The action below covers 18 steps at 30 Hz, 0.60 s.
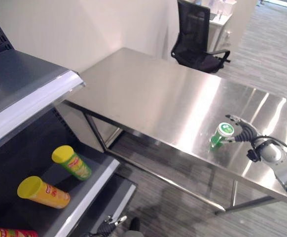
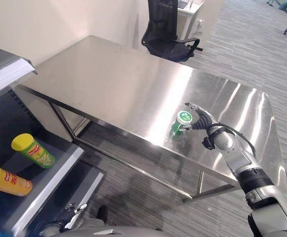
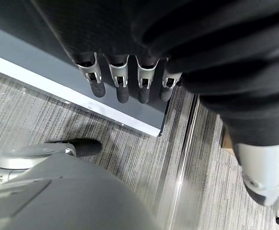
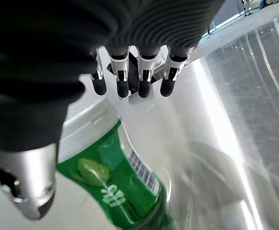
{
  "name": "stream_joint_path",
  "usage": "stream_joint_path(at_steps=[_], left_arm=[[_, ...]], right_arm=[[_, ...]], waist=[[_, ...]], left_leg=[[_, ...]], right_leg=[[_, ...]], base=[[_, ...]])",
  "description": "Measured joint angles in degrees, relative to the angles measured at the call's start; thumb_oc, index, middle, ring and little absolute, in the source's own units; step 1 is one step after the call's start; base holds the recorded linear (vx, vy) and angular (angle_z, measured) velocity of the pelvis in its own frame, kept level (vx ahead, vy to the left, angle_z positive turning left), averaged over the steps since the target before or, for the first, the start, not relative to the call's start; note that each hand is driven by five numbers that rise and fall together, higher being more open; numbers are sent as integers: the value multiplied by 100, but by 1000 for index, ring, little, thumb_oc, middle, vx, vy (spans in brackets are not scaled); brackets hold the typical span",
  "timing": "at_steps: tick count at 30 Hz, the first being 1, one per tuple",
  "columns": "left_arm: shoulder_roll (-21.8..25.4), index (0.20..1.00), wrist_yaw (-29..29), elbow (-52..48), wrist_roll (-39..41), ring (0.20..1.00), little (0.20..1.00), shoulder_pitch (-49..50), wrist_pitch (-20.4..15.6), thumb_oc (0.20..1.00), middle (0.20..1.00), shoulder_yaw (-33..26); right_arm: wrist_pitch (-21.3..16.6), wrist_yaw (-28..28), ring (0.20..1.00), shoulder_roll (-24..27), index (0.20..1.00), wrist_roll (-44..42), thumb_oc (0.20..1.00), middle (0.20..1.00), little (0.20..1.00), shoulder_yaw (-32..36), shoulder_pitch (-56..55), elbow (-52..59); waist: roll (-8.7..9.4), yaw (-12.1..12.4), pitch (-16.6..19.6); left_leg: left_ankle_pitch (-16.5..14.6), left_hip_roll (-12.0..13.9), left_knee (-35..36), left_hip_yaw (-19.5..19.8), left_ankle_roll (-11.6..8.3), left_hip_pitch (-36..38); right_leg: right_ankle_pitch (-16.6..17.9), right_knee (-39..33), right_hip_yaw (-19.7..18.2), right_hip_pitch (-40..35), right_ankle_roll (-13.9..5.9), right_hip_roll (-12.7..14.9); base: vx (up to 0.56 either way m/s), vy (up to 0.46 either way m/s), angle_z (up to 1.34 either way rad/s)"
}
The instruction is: Put the goods on the table back onto the shelves and tidy them up.
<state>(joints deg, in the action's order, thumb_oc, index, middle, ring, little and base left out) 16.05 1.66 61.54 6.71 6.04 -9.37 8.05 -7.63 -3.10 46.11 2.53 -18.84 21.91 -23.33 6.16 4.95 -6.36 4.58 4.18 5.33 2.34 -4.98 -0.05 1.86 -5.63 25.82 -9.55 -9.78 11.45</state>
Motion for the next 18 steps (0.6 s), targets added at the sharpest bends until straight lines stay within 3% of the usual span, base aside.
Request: stream_joint_path(at_steps=[9, 10, 11, 12, 13, 18], left_arm=[[1, 1000, 30, -2, 2, 1000, 1000, 1, 0, 1000, 1000, -2], [1, 1000, 34, -2, 2, 1000, 1000, 1, 0, 1000, 1000, -3], [1, 1000, 34, -2, 2, 1000, 1000, -1, 0, 1000, 1000, -3], [1, 1000, 35, -2, 2, 1000, 1000, 4, 0, 1000, 1000, -3], [1, 1000, 36, -2, 2, 1000, 1000, 9, 0, 1000, 1000, -3], [1, 1000, 39, -2, 3, 1000, 1000, 5, 0, 1000, 1000, -4]], right_arm=[[7, 4, 1000, -232, 1000, 209, 1000, 1000, 1000, -198, 85, -9], [7, 5, 884, -265, 884, 212, 884, 884, 884, -199, 95, -15], [8, 6, 545, -270, 545, 214, 545, 545, 545, -199, 99, -15], [9, 7, 285, -280, 285, 216, 285, 285, 285, -201, 107, -17], [9, 9, 200, -296, 200, 217, 200, 200, 200, -202, 115, -28], [18, 17, 200, -335, 200, 249, 200, 200, 200, -203, 147, -33]], waist=[[4, 9, 2], [4, 12, 2], [4, 17, 2], [4, 18, 2], [5, 19, 3], [8, 15, 5]], left_leg=[[0, 4, 0, -14, 0, 16], [0, 3, 0, -12, 0, 16], [0, 2, 0, -11, 0, 16], [0, 3, 0, -11, 0, 16], [0, 3, 0, -11, 0, 16], [2, 4, 0, -8, 2, 18]], right_leg=[[2, 0, -31, -6, 2, -2], [2, 0, -29, -6, 2, -2], [2, 0, -28, -6, 2, -2], [2, 0, -27, -8, 2, -2], [2, 0, -27, -8, 2, -2], [2, 0, -24, -12, 2, -4]], base=[[0, 0, 0], [0, 0, 0], [0, 0, 0], [0, 0, 0], [0, 0, 0], [0, 0, 0]])
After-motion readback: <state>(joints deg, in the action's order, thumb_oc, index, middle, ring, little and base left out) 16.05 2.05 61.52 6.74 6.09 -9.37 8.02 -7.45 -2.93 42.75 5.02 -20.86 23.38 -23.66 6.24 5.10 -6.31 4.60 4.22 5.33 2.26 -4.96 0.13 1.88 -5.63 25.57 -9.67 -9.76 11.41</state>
